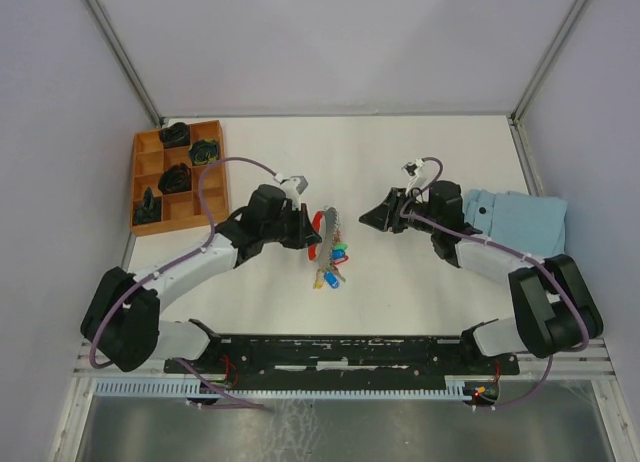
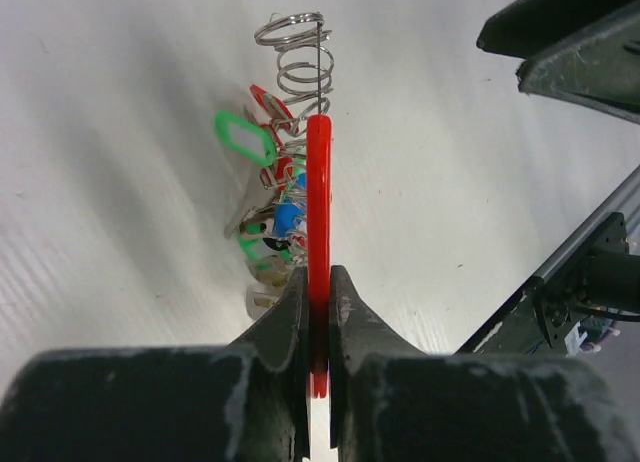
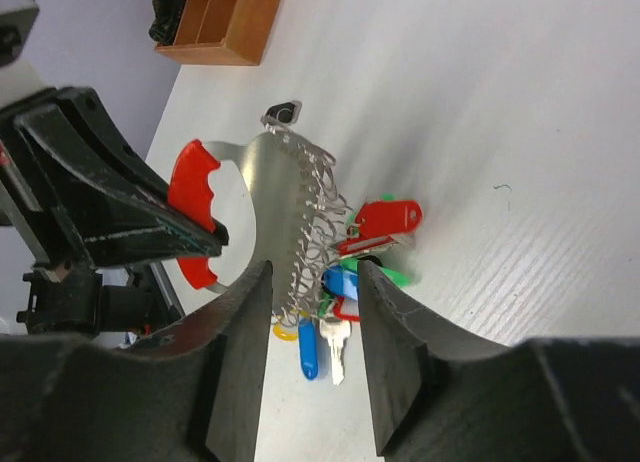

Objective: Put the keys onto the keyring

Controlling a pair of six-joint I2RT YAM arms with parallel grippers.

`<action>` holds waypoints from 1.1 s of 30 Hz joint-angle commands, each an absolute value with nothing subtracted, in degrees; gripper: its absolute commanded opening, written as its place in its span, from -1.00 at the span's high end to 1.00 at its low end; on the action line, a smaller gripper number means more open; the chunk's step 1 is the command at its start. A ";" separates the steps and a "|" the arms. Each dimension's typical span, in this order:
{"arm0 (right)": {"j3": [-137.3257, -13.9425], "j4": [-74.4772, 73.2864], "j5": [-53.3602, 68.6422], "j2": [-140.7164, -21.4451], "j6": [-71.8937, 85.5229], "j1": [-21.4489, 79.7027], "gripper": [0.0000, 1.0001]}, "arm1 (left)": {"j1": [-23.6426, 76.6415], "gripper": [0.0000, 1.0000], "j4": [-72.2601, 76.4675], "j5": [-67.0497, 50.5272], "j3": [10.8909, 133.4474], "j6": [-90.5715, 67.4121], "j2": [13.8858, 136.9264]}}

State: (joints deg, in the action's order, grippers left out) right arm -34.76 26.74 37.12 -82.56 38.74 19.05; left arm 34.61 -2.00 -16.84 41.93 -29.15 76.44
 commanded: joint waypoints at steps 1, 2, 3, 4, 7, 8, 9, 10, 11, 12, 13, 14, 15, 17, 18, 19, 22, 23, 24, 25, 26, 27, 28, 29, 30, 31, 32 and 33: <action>-33.49 26.87 34.90 -76.44 32.46 20.67 0.01 | 34.61 0.95 -20.10 -13.59 52.48 -19.62 73.65; -32.95 26.80 34.49 -75.34 31.52 21.04 0.00 | 34.63 0.95 -23.22 -13.25 54.78 -18.13 73.79; -32.63 26.94 34.08 -74.46 30.59 21.45 -0.04 | 34.64 0.95 -26.82 -12.44 57.51 -16.52 74.15; -32.31 26.92 33.69 -73.42 29.66 21.86 -0.07 | 34.63 0.95 -29.98 -11.61 60.15 -14.82 74.63; -31.30 28.30 33.04 -71.53 27.19 23.35 -0.13 | 34.63 0.95 -39.21 -10.34 67.70 -8.85 76.73; -31.03 29.22 33.13 -71.22 26.60 23.96 -0.13 | 34.63 0.95 -42.03 -10.28 70.32 -7.09 77.75; -30.69 30.01 33.13 -70.96 25.95 24.48 -0.13 | 34.62 0.95 -44.44 -10.28 72.76 -5.72 78.61; -30.58 30.50 33.18 -70.90 25.17 25.08 -0.12 | 34.71 0.95 -46.56 -10.47 74.85 -4.10 79.58; -30.61 30.80 33.18 -70.85 24.37 25.72 -0.10 | 34.72 0.95 -48.39 -10.87 76.92 -2.47 80.41; -30.54 31.28 33.14 -70.91 23.04 26.41 -0.09 | 34.71 0.95 -50.19 -11.11 79.12 -1.07 81.21; -30.14 32.13 33.01 -70.85 22.17 27.12 -0.09 | 34.72 0.95 -51.30 -11.23 80.48 0.21 81.92; -29.65 33.62 32.81 -70.70 21.48 27.72 -0.09 | 34.76 0.95 -52.36 -11.41 81.94 1.40 82.66; -29.03 35.45 32.64 -70.56 20.94 28.46 -0.08 | 34.80 0.95 -53.06 -11.50 83.26 2.31 83.37; -27.97 38.40 31.79 -69.91 19.49 29.50 -0.08 | 34.96 0.95 -54.38 -12.25 85.79 3.69 84.64; -27.57 39.01 31.33 -69.57 18.21 30.18 -0.08 | 35.04 0.95 -55.18 -12.81 87.07 4.69 85.18; -27.25 39.44 30.60 -69.20 16.73 30.74 -0.09 | 35.13 0.95 -55.80 -13.37 88.16 5.60 85.62; -26.52 40.79 28.97 -68.55 12.45 32.03 -0.13 | 35.23 0.95 -57.12 -14.72 90.80 8.73 86.05; -26.18 41.57 28.66 -68.55 11.30 32.43 -0.13 | 35.25 0.95 -57.71 -15.14 91.53 9.63 86.12; -25.85 42.70 28.32 -68.63 10.20 32.91 -0.13 | 35.25 0.95 -58.21 -15.58 92.17 10.37 86.29; -25.45 43.93 28.00 -68.78 8.97 33.40 -0.13 | 35.29 0.95 -58.66 -16.09 92.52 10.78 86.35; -25.02 45.04 27.58 -68.98 7.73 33.94 -0.14 | 35.33 0.95 -58.98 -16.66 92.73 11.29 86.46; -24.62 45.90 27.00 -69.14 6.33 34.56 -0.14 | 35.38 0.95 -59.25 -17.29 92.73 11.55 86.55; -24.41 46.23 26.46 -69.35 4.91 35.03 -0.14 | 35.55 0.95 -59.39 -17.93 92.61 11.78 86.54; -24.39 46.16 25.96 -69.53 3.56 35.54 -0.14 | 35.66 0.95 -59.65 -18.31 92.44 12.04 86.49; -24.41 46.25 25.40 -69.83 2.35 35.97 -0.14 | 35.90 0.95 -59.77 -18.60 92.26 12.24 86.39; -24.37 46.66 25.02 -70.18 1.35 36.43 -0.13 | 36.13 0.95 -59.92 -18.76 92.16 12.51 86.13; -24.14 47.54 24.63 -70.60 0.66 36.89 -0.11 | 36.32 0.95 -59.87 -18.88 92.01 12.71 85.88; -23.90 48.59 24.28 -71.04 0.15 37.30 -0.10 | 36.46 0.95 -59.85 -18.83 91.83 12.89 85.53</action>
